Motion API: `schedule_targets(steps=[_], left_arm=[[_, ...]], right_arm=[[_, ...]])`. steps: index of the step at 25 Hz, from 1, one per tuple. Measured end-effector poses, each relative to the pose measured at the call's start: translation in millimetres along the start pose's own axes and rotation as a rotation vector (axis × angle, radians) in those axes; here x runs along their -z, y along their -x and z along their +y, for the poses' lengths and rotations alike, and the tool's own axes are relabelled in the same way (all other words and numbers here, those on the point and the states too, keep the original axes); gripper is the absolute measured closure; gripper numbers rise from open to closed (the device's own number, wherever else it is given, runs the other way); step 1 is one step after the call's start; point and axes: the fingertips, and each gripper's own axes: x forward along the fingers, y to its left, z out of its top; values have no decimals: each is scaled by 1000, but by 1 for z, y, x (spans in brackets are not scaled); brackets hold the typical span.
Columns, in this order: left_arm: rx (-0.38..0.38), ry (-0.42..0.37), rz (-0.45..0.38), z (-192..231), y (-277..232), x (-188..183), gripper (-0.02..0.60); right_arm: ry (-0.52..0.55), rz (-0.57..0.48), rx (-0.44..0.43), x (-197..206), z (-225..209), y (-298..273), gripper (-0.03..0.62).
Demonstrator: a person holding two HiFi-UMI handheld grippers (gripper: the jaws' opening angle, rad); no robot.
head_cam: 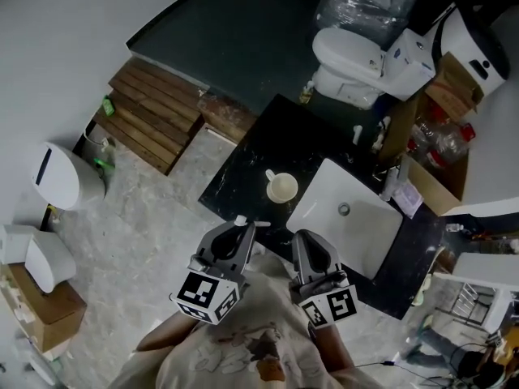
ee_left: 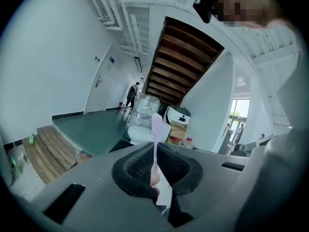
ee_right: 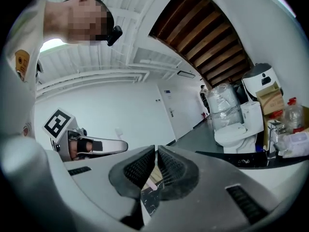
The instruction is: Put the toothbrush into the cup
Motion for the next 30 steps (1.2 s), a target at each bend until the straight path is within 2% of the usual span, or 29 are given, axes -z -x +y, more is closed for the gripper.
schedule_targets(steps=[5, 12, 17, 22, 30], left_arm=[[-32, 12, -17, -6, -20, 1, 551], [-38, -14, -16, -4, -42, 3, 551], [-62, -31, -21, 12, -56, 14, 551], [-78, -4, 15, 34, -61, 32, 551], [-80, 20, 3, 62, -79, 38, 551]], right_arm=[[15, 18, -36, 0, -20, -1, 565], [12, 12, -16, 3, -40, -9, 565], [-2, 39, 6, 21, -47, -18, 565], [-19, 76, 34, 38, -44, -26, 565], [-39, 95, 68, 61, -53, -45, 565]])
